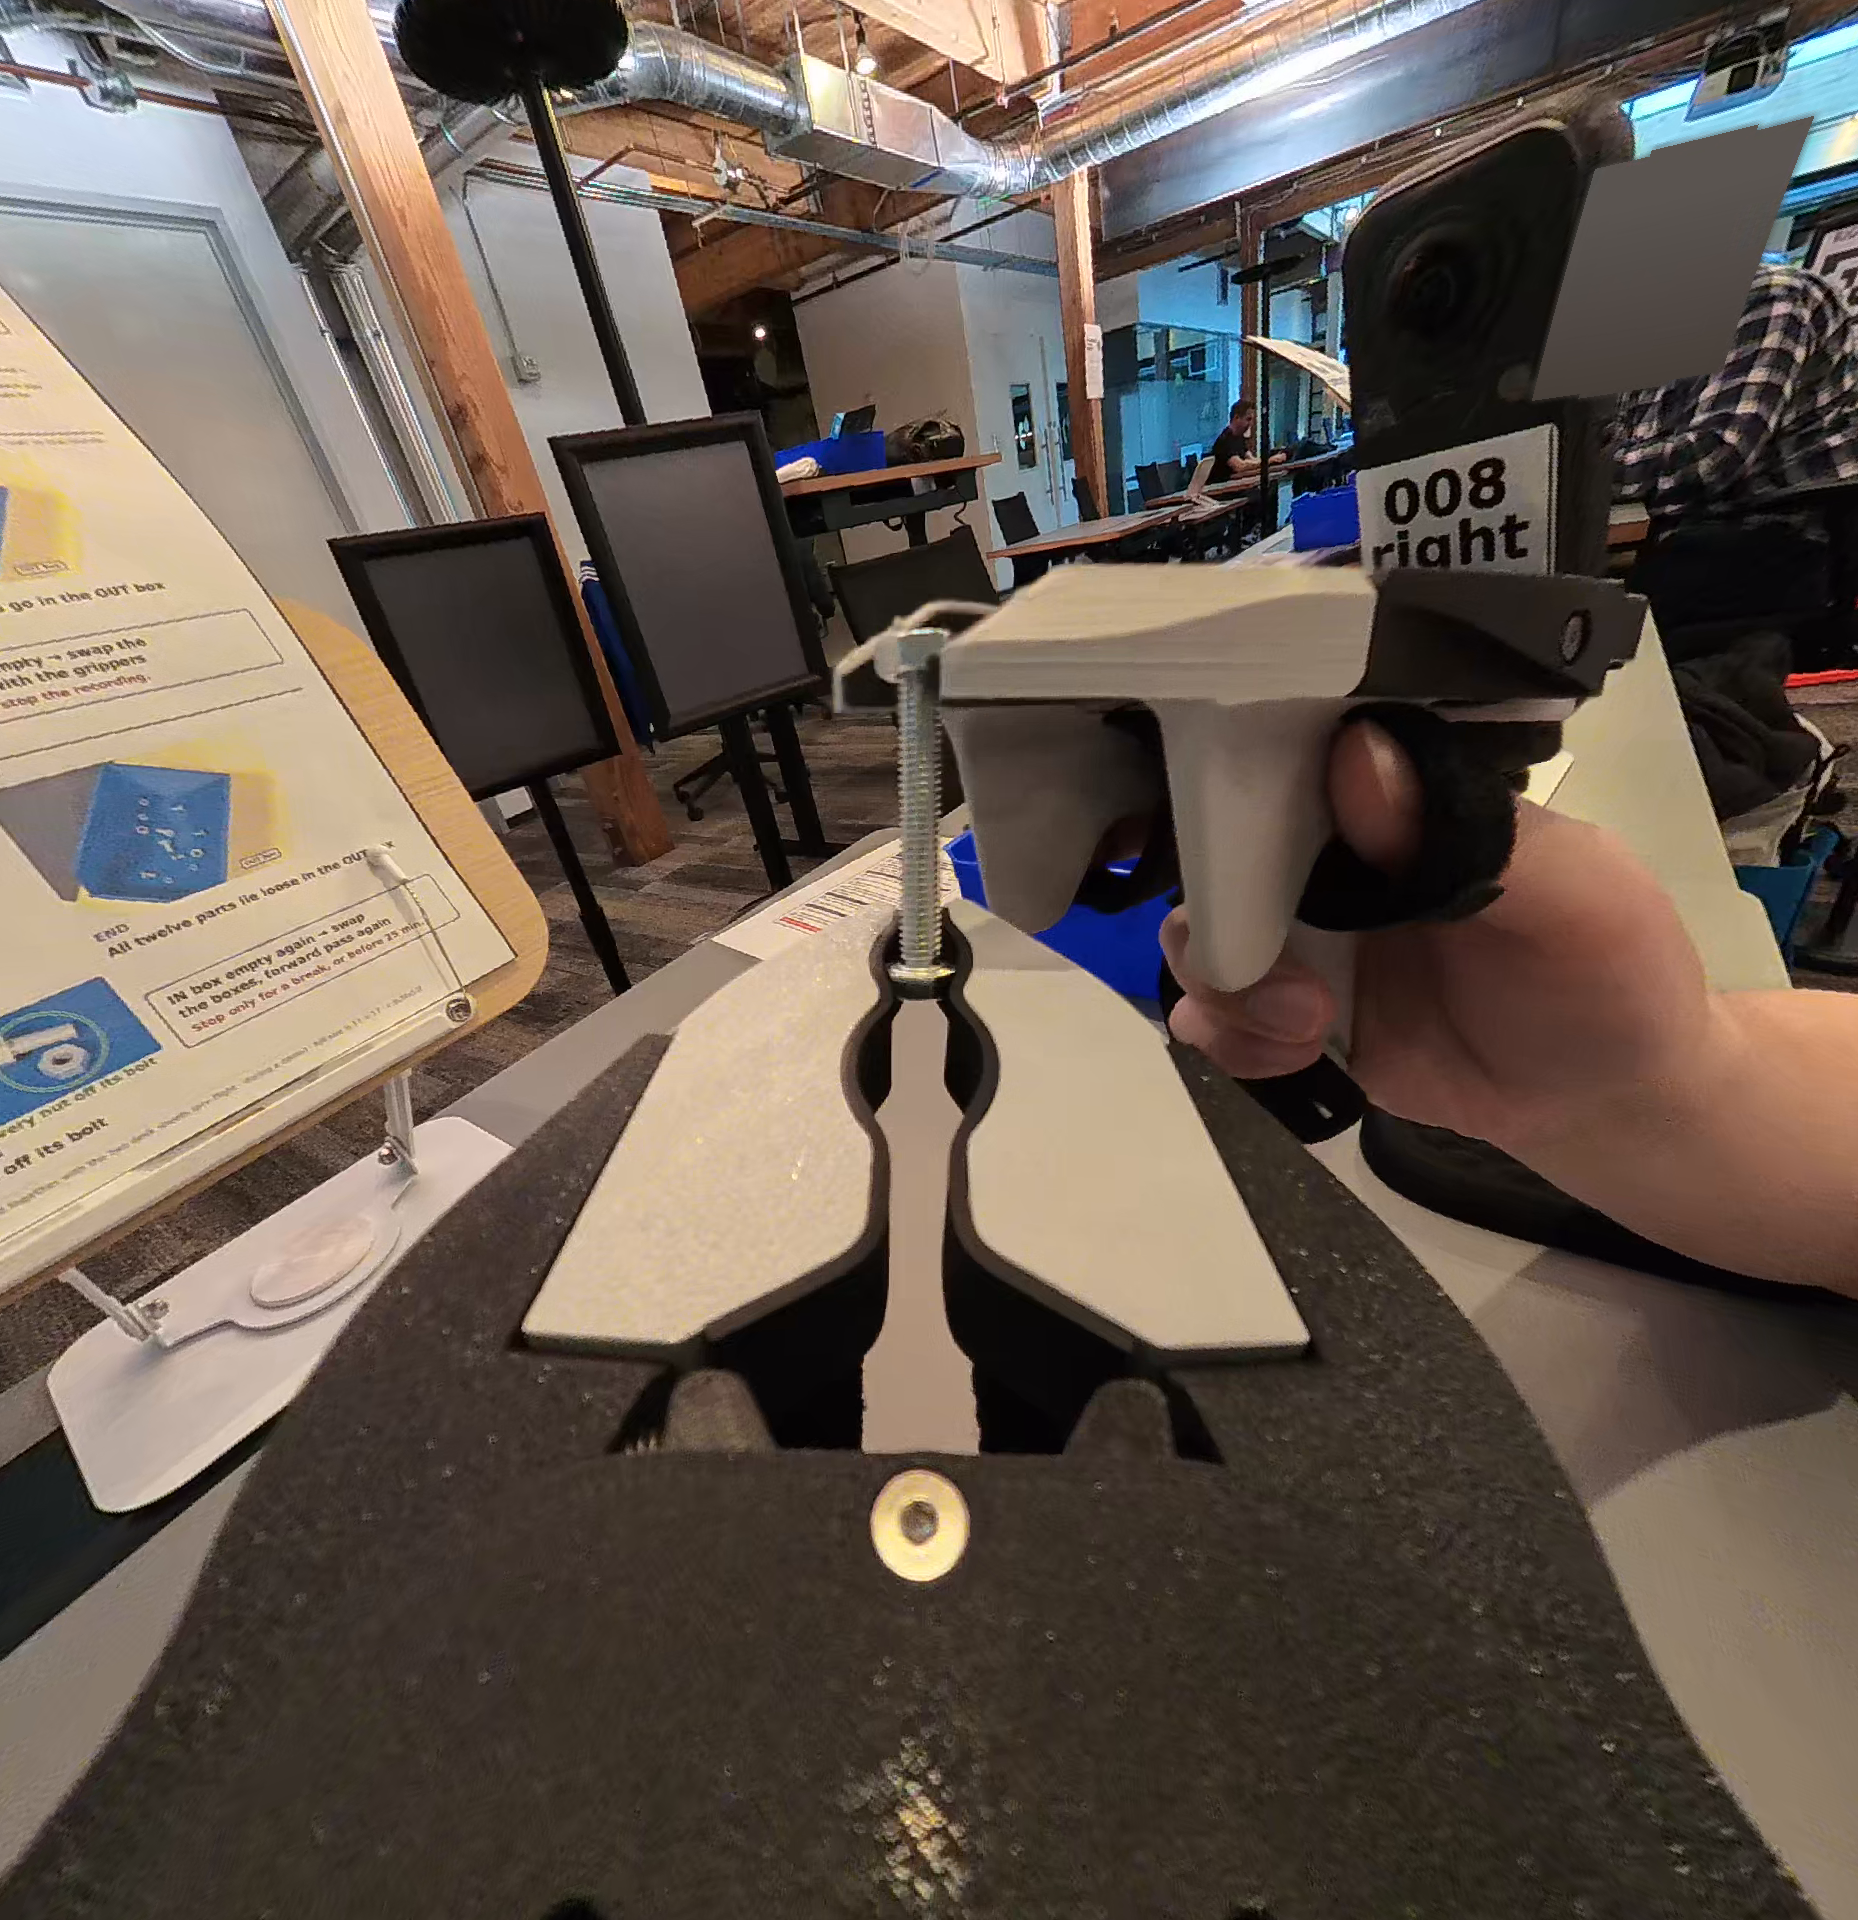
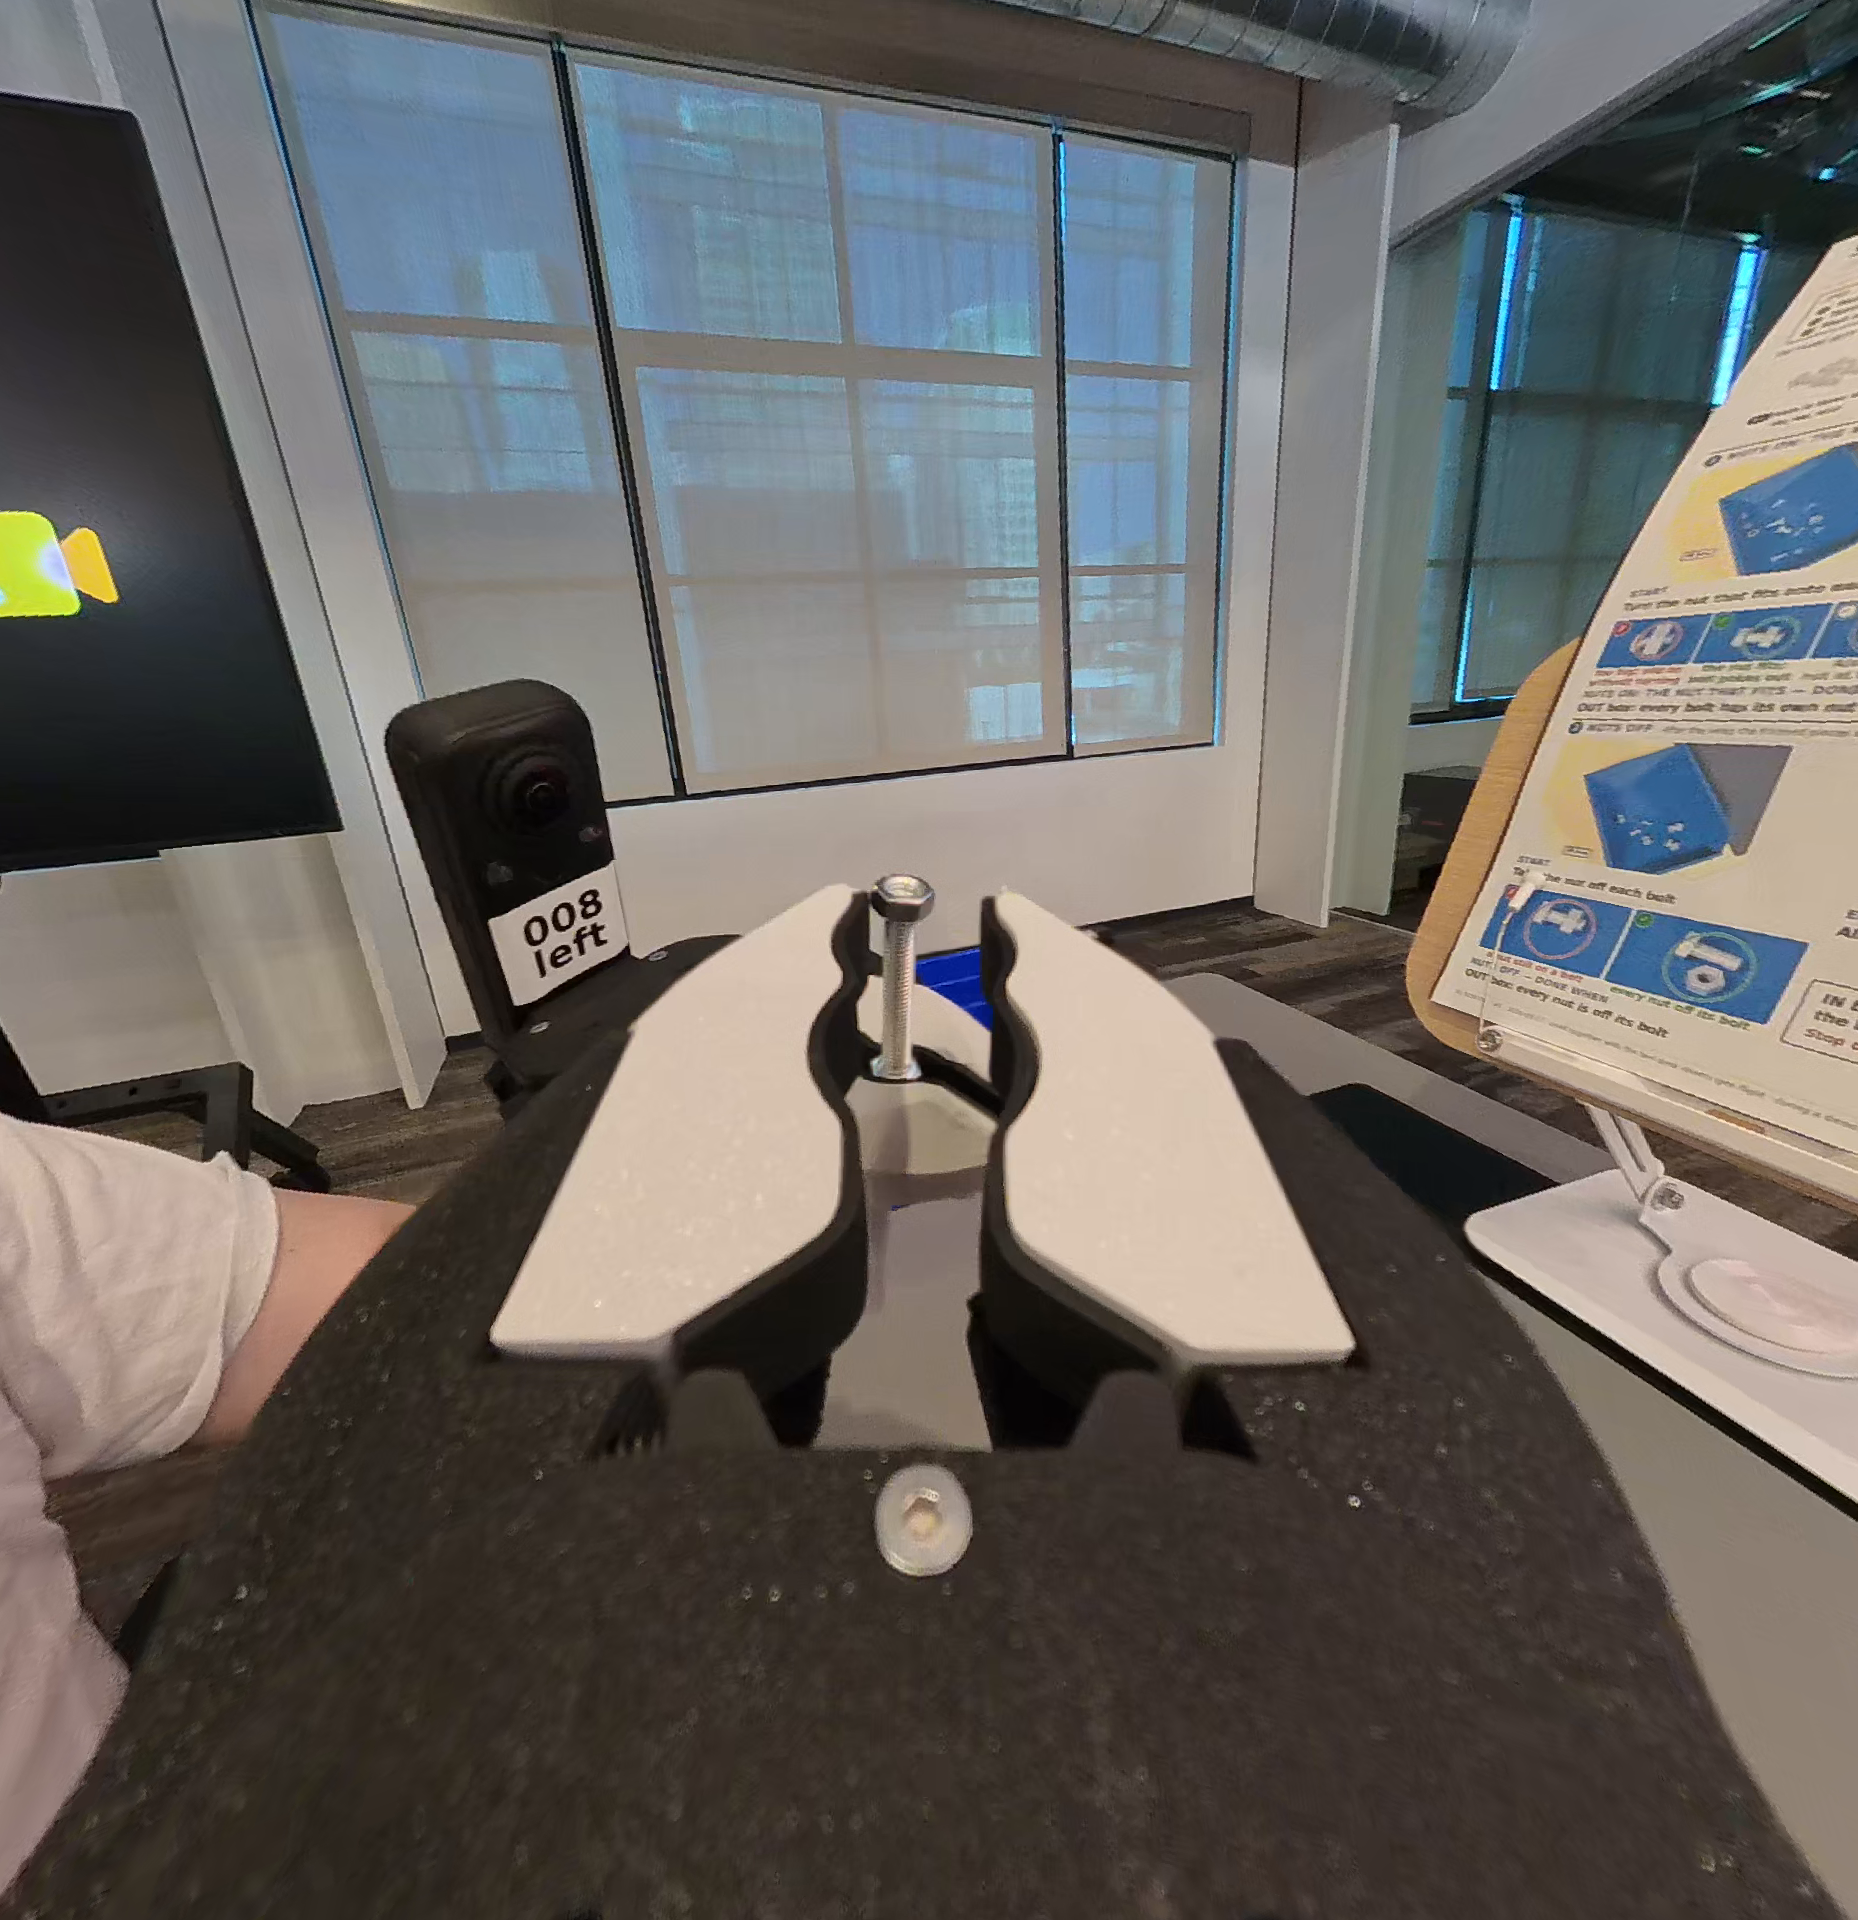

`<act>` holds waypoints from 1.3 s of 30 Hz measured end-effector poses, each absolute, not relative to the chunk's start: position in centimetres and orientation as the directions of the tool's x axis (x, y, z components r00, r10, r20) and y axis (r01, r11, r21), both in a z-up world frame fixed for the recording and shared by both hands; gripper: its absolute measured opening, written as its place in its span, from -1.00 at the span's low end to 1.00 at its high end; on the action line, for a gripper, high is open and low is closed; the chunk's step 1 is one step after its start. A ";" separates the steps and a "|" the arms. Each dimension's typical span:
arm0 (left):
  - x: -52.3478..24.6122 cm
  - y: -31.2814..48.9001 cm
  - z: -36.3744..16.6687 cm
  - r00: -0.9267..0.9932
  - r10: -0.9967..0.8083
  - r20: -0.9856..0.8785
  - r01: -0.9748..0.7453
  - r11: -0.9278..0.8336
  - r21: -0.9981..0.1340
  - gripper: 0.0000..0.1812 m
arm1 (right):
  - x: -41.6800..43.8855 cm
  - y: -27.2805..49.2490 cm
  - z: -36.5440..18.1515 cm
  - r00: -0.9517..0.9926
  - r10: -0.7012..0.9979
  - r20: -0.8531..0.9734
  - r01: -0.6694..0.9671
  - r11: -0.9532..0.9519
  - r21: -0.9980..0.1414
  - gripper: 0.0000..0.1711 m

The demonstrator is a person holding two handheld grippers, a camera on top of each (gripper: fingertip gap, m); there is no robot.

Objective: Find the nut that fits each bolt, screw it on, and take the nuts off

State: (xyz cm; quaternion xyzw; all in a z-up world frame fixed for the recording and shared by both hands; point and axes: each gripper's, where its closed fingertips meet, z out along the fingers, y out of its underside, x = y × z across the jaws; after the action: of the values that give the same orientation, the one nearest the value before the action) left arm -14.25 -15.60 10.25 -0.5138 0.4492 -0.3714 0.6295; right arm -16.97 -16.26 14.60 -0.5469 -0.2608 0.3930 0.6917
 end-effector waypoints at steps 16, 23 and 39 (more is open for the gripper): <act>-14.7 -26.0 9.7 -0.557 -0.819 0.141 -0.095 -0.105 -0.990 -0.96 | -16.9 -23.5 14.8 -0.075 0.981 0.179 -0.172 0.165 -0.971 -0.88; -15.1 -28.7 9.3 -0.722 -0.637 0.269 -0.154 -0.231 -0.961 -0.96 | -16.2 -24.2 14.5 -0.226 0.964 0.141 -0.237 0.086 -0.968 -0.88; -15.8 -25.2 10.3 -0.547 -0.830 0.111 -0.097 -0.068 -0.993 -0.96 | 27.8 -17.9 -10.0 0.989 0.063 -0.134 0.001 -0.906 -0.423 -0.86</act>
State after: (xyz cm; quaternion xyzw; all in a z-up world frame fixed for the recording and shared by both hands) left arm -15.79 -25.21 10.27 -0.3756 0.6168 -0.6270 0.2921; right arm 27.82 -17.90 -9.96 -0.9736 -0.0165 0.0723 0.2159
